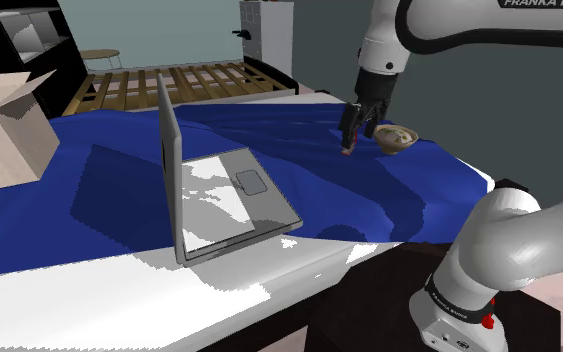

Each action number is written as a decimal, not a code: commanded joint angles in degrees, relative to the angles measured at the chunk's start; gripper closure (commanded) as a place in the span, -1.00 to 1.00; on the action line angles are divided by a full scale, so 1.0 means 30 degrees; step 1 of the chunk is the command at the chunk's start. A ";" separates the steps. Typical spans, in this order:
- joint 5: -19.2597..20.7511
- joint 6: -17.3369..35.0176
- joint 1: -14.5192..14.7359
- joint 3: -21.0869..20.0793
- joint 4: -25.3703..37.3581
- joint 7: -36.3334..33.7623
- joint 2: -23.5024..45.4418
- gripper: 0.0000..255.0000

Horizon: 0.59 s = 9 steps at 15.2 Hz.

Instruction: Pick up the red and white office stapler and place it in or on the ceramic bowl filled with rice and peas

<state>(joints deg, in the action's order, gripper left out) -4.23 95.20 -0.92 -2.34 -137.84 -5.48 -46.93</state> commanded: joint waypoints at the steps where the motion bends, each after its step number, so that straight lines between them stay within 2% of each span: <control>1: 0.0000 0.0000 0.0000 0.0000 0.0000 0.0000 0.0000 -1.00; 9: 0.2147 0.3211 -0.1534 0.1096 0.0302 0.0820 0.3780 -1.00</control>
<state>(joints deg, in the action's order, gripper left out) 1.45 103.46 -5.00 0.66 -137.19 -3.15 -37.20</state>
